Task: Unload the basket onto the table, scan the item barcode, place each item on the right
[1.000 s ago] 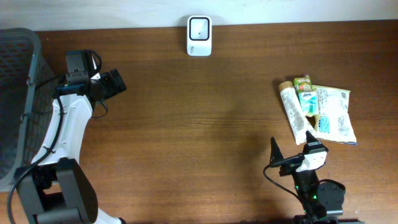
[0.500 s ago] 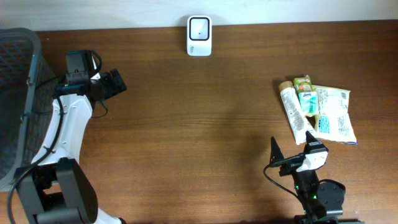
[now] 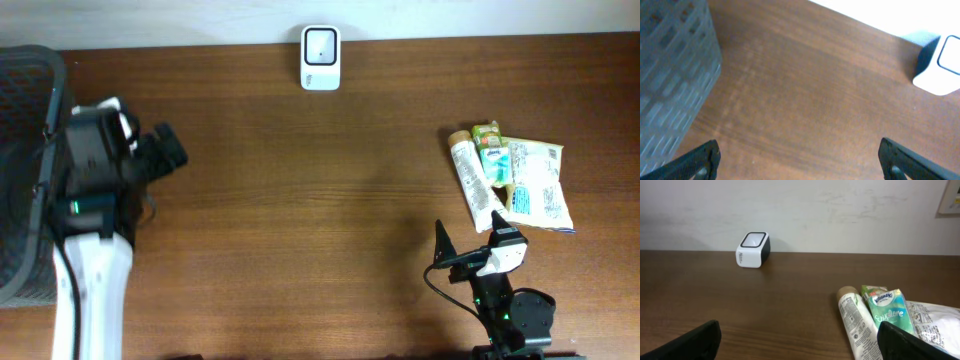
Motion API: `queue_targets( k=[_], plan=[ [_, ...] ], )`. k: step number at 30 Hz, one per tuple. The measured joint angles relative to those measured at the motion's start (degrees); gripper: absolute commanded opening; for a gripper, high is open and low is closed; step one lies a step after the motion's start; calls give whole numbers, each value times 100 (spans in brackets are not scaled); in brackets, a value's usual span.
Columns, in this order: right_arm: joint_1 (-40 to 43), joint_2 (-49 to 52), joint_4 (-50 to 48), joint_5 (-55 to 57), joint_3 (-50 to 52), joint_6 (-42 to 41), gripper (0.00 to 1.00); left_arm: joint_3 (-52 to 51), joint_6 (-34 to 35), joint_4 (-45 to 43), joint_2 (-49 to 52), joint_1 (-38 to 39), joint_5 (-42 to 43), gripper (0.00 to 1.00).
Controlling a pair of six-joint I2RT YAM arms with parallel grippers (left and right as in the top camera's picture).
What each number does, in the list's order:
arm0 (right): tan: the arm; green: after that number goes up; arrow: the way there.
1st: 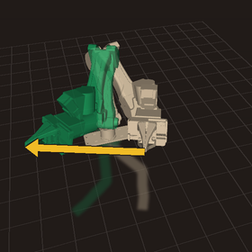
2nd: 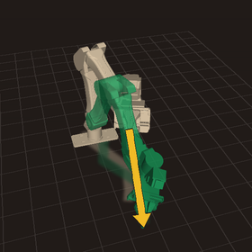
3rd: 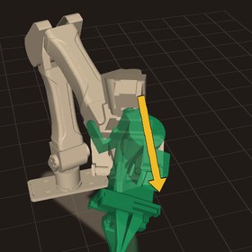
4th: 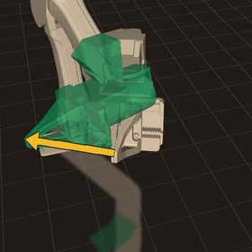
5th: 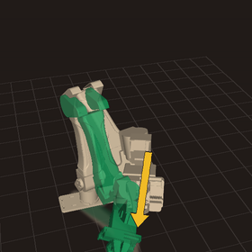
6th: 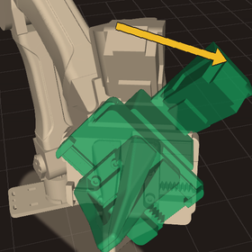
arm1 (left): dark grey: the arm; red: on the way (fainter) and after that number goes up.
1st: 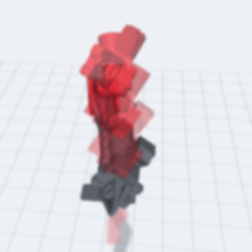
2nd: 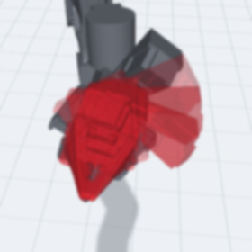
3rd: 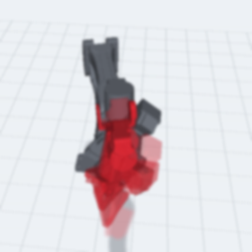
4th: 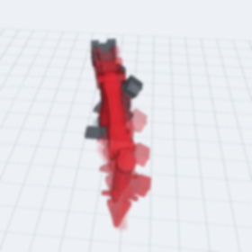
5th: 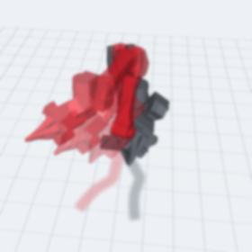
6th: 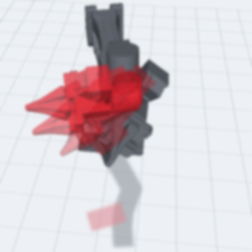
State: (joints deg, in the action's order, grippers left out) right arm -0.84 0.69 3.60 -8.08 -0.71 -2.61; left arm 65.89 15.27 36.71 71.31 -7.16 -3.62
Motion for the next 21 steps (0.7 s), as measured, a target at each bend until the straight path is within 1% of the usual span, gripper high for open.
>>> queue_targets(
  k=[1, 4, 6, 9, 11, 13, 16, 19, 21],
  plan=[
    [-2, 0, 0, 2, 0, 0, 99, -391, -55, -278, -293, 0, -9, 99],
    [0, 0, -7, 2, 0, -2, 99, -2057, -184, -1493, -1408, 0, -2, 99],
    [-2, 0, 0, 0, 0, -4, 99, -3351, -334, -2402, -2382, 0, 68, 99],
    [-2, 0, 0, 0, 0, -2, 99, -4776, -763, -3254, -3858, 0, 238, 99],
    [-2, -9, -2, 0, 0, -4, 99, -5261, -1032, -3488, -4507, 7, 297, 99],
    [-2, -11, 0, 0, 0, -4, 99, -5772, -1488, -3720, -5184, 83, 323, 99],
    [-2, -11, 0, 0, 0, -4, 99, -6124, -2074, -3807, -5639, 225, 343, 99],
    [-2, -11, 0, 0, 0, -7, 99, -6408, -2542, -3733, -6024, 317, 345, 99],
    [-2, -11, 0, 0, 0, 0, 99, -6481, -2730, -3292, -6279, 319, 330, 99]
  ],
)
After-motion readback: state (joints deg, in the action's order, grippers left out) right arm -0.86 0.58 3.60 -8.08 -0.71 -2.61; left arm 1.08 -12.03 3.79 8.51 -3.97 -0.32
